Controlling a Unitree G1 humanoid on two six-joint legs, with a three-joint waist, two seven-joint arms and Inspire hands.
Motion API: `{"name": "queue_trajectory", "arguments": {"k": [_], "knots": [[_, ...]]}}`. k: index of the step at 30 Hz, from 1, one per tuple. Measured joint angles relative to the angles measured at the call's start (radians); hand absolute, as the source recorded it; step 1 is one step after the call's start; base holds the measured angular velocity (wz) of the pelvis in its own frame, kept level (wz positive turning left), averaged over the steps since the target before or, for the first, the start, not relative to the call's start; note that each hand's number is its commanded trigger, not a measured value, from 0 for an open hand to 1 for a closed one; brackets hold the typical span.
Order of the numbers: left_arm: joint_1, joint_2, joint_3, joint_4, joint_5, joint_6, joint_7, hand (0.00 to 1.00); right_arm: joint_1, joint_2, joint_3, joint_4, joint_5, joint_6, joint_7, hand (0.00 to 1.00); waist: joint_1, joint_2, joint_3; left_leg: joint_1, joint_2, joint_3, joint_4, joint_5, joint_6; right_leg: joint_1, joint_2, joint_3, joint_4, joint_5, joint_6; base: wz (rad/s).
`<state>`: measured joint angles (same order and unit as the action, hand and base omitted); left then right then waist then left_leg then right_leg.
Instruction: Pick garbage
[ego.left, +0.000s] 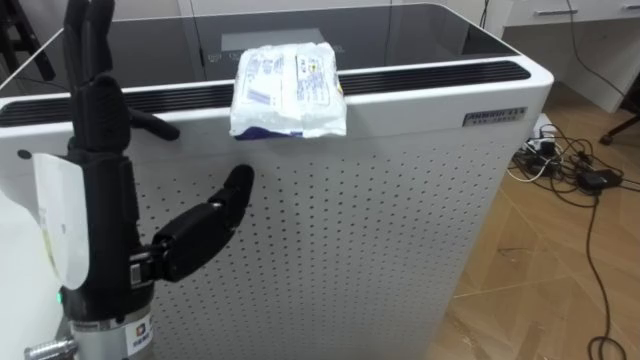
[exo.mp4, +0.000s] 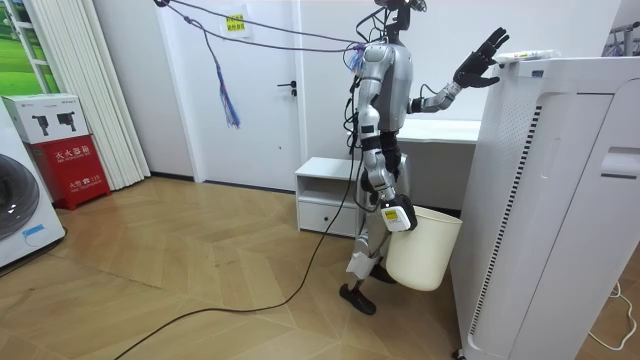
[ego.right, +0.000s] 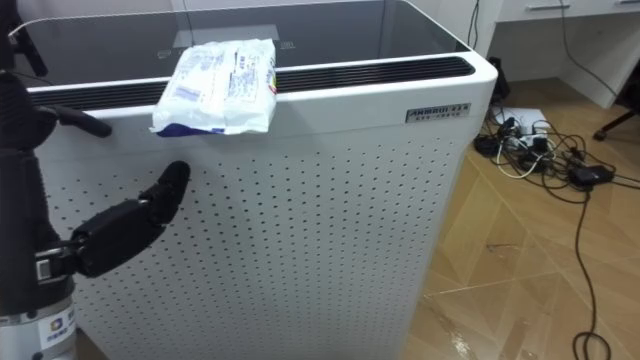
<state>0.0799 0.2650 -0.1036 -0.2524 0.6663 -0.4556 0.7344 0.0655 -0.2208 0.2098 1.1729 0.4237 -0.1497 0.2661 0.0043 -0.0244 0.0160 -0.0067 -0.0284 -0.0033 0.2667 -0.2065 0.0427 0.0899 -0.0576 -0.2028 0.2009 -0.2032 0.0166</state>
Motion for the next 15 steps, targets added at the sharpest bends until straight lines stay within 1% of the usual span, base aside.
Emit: {"name": "queue_trajectory", "arguments": {"k": [5,9,11,15], "knots": [[0.0,0.003,-0.002,0.003,0.015,0.012,-0.001,0.0,0.001,-0.003,-0.001,0.0,-0.001,0.0,0.0,1.0,-0.001,0.009,-0.0058,0.004,0.0,0.0,0.003,0.0,0.0,0.01,0.0,0.006,-0.001,0.0,0.0,0.0],[0.001,0.004,-0.002,0.004,0.018,0.013,-0.004,0.0,0.003,-0.008,-0.001,-0.001,-0.001,0.0,0.0,1.0,0.0,0.016,-0.0077,0.011,0.0,0.001,0.0,0.0,0.0,0.008,0.0,0.007,-0.001,0.0,0.0,0.0],[0.001,0.004,-0.002,0.003,0.036,0.013,-0.003,0.0,0.003,-0.012,-0.007,-0.001,-0.004,0.0,0.004,1.0,-0.002,0.019,-0.0092,0.013,0.0,0.001,0.0,0.0,0.0,0.009,0.0,0.008,0.001,0.0,0.0,0.0],[-0.004,0.004,0.002,-0.006,0.095,0.012,-0.006,0.0,0.004,-0.013,-0.021,0.0,-0.004,0.0,0.016,1.0,-0.003,0.02,-0.0092,0.011,0.001,0.001,0.0,0.0,-0.001,0.007,0.0,0.004,0.001,0.0,0.0,0.0]]}}
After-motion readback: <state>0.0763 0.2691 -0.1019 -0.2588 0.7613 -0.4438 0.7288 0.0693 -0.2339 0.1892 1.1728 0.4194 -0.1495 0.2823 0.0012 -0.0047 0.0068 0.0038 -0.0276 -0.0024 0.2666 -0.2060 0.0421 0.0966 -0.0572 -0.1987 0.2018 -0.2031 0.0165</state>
